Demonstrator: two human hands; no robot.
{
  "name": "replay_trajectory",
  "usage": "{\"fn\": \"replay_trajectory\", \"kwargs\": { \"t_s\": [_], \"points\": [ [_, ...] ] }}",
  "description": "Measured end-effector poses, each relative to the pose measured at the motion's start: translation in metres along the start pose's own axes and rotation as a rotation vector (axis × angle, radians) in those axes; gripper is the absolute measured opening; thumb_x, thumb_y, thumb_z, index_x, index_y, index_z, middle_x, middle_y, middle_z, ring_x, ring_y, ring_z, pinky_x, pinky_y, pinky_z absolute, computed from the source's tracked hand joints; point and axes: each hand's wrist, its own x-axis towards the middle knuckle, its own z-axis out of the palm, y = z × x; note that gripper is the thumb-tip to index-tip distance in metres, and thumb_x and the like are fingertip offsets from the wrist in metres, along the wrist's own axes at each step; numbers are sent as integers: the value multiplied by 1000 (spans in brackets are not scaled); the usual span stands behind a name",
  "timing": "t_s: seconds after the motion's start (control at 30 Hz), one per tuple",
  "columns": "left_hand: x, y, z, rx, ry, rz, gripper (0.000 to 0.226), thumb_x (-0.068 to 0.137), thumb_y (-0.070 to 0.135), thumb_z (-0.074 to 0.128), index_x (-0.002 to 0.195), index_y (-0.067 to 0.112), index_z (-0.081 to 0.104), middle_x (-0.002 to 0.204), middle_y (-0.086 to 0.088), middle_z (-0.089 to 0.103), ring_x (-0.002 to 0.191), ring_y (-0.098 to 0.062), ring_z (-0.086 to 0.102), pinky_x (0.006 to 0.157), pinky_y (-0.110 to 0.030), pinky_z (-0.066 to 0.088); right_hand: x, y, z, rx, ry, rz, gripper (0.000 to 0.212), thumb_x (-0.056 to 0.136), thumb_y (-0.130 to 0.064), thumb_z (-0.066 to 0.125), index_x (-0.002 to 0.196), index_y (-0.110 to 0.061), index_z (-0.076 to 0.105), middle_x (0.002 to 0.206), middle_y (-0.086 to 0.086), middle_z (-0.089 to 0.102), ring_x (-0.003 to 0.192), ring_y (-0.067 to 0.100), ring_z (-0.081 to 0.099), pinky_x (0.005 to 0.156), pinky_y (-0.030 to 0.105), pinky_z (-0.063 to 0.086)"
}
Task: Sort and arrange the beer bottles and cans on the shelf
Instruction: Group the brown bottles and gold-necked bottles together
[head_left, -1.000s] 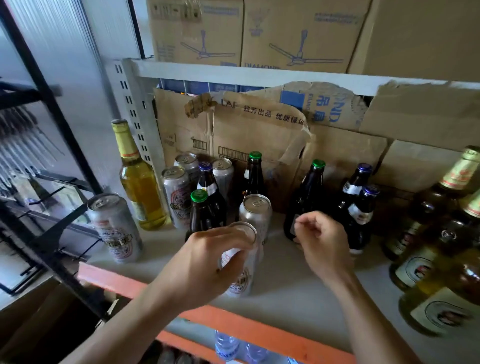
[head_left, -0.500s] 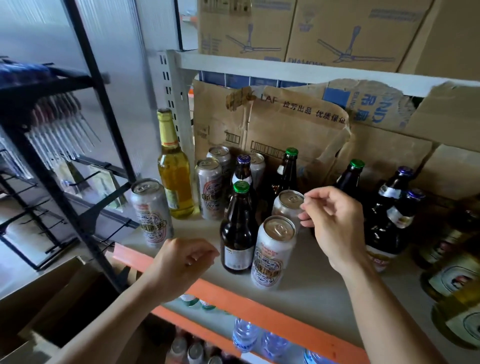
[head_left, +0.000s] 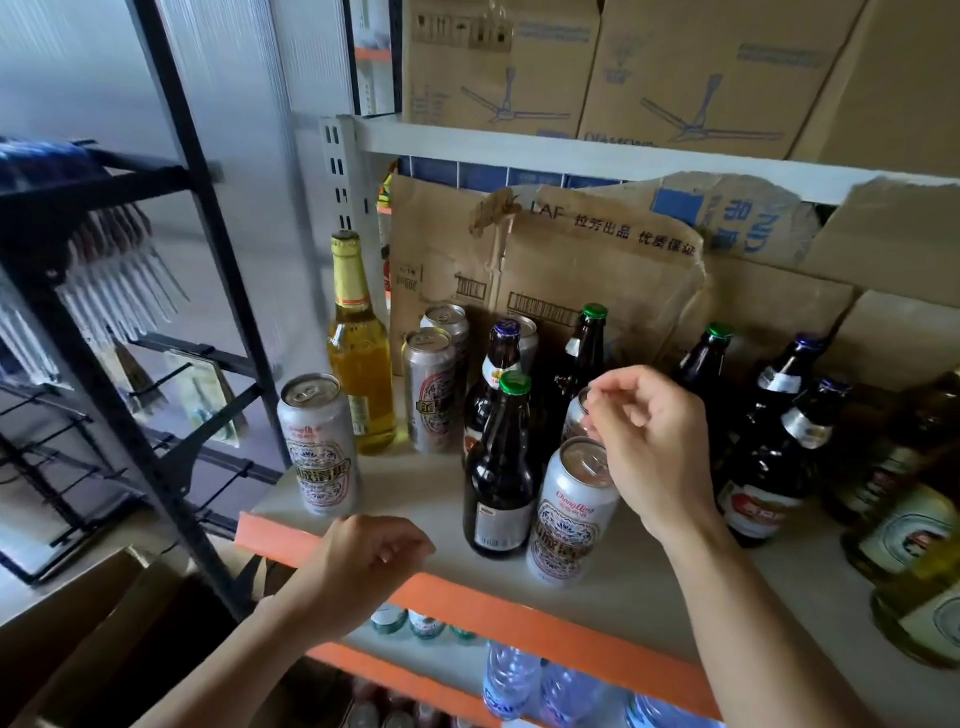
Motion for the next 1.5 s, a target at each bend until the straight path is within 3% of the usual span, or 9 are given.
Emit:
{"fn": "replay_trajectory", "kwargs": {
  "t_s": [0.17,0.43,0.6,0.73,0.87,1.0,1.1,1.37,1.5],
  "points": [
    [3,-2,-4,-9,-59,33,21,86,22,64,74,38,69,74,24,70,72,-2,68,68,-23,55,-4,7,-3,4,78,45,5,77,-25,61,76,-25,66,70,1,71,67,24,70,69,51,58],
    [16,59,-2,-149,-193,301,28,81,44,56,86,21,71,76,3,73,74,-12,69,67,-29,56,3,27,-50,-48,265,254,22,87,-3,59,77,-21,66,72,2,69,66,19,68,71,43,58],
    [39,110,5,-125,-161,537,15,92,23,59,89,15,72,74,-2,70,68,-13,66,61,-25,53,2,63,-62,-226,154,487,18,81,-14,60,67,-23,68,71,7,70,72,26,68,71,45,58],
    [51,130,12,-132,-132,572,12,91,11,62,88,10,73,74,4,70,67,-8,65,62,-12,47,-13,90,-63,-232,39,618,25,80,-7,57,56,-13,56,53,8,49,57,24,49,55,35,35],
    [55,133,21,-196,-147,512,14,88,20,61,89,15,75,78,7,73,74,-14,69,68,-29,55,-25,114,-61,-164,-55,705,10,63,-9,50,55,-13,55,51,4,43,56,21,41,55,37,28],
    [55,132,28,-268,-157,420,16,84,33,60,91,21,70,79,1,72,78,-23,68,72,-34,55,-27,134,-61,-165,-154,749,23,83,-7,54,68,-24,59,76,1,57,68,19,53,60,31,42],
    [57,132,28,-301,-138,389,31,82,39,59,86,11,73,81,-1,72,80,-23,67,72,-29,56,-18,140,-61,-23,-100,782,43,84,6,48,54,-20,64,64,2,57,53,12,51,51,27,36],
    [74,147,38,-40,56,473,17,84,24,59,88,16,74,78,9,71,76,-3,66,66,-14,50,-4,134,-63,25,-23,662,35,79,12,51,61,-14,66,51,2,49,54,21,43,54,38,28],
    [95,156,53,75,67,522,24,86,21,56,103,15,72,102,8,68,94,1,62,79,-15,52,-13,141,-68,-179,-64,598,29,83,1,52,66,-16,67,57,2,61,52,18,49,47,26,31]
  ]
}}
